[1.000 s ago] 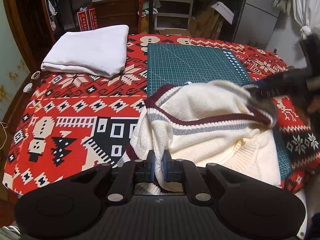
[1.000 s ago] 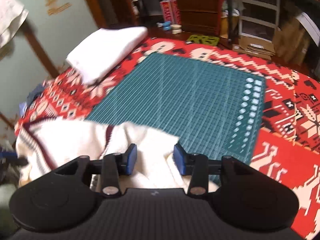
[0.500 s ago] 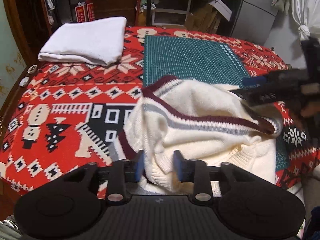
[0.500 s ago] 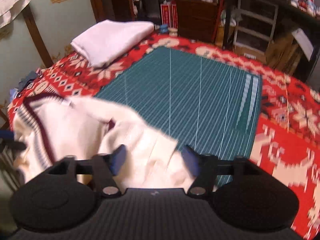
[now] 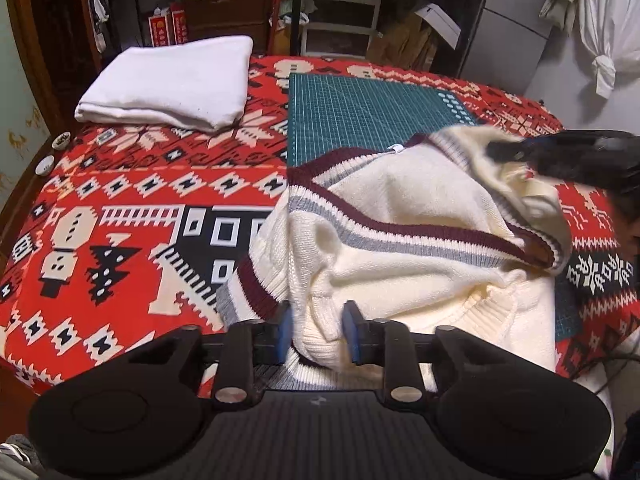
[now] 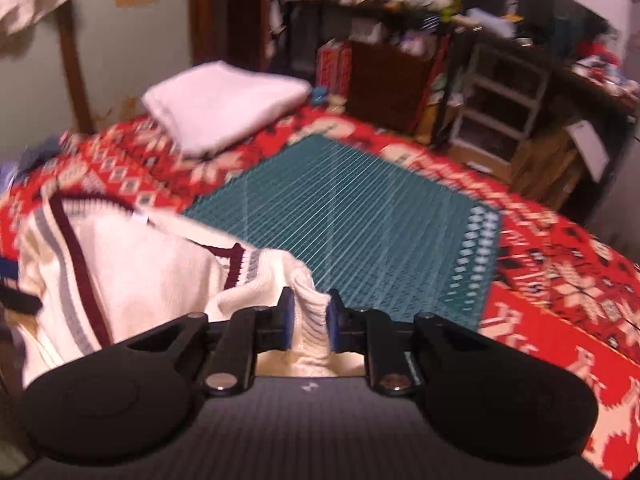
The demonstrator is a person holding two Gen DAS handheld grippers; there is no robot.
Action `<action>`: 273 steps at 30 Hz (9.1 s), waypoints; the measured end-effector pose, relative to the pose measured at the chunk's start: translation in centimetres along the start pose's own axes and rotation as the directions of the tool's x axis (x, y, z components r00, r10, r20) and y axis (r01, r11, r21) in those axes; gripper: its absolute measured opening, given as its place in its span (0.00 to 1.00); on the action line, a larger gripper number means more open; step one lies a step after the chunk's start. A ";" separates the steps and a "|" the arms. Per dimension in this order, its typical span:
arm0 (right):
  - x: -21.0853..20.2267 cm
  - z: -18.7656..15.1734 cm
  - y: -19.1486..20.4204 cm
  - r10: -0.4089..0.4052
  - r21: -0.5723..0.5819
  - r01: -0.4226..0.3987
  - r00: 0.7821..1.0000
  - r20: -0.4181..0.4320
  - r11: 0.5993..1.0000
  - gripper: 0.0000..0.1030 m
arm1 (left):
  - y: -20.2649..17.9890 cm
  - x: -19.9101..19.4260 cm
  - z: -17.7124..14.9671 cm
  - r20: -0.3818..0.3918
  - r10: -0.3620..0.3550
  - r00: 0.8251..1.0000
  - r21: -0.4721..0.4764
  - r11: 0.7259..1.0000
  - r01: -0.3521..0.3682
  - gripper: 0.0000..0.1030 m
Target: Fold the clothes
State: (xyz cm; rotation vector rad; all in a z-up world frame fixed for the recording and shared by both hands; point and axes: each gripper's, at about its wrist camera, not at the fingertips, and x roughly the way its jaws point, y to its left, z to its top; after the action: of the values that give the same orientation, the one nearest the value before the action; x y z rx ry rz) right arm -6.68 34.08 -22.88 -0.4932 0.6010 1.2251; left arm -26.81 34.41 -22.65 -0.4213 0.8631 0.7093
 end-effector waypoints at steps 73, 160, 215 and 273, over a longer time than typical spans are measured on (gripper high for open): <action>-13.4 20.1 -23.3 -0.359 0.436 0.217 0.891 0.277 0.873 0.15 | -6.6 2.8 34.5 0.285 0.154 0.946 0.037 0.984 -0.172 0.28; -16.2 -13.4 -3.2 -0.410 0.498 0.398 0.908 -0.091 0.770 0.71 | -0.8 1.1 0.0 -0.006 -0.171 0.985 -0.108 0.980 0.169 0.42; -14.7 -17.7 -6.6 -0.387 0.546 0.501 0.866 -0.317 0.672 0.03 | 1.7 -0.9 -2.0 -0.030 -0.198 0.980 -0.176 0.966 0.190 0.06; -17.7 -20.5 -4.5 -0.242 0.607 0.382 0.922 -0.303 0.697 0.12 | 3.8 -1.1 -5.8 -0.133 -0.131 0.982 -0.168 0.980 0.108 0.30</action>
State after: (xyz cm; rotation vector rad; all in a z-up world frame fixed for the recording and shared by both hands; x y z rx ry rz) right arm -9.50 7.01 -26.35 -0.1012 1.0263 0.5657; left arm -33.11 33.13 -25.46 -0.6697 0.9109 0.6440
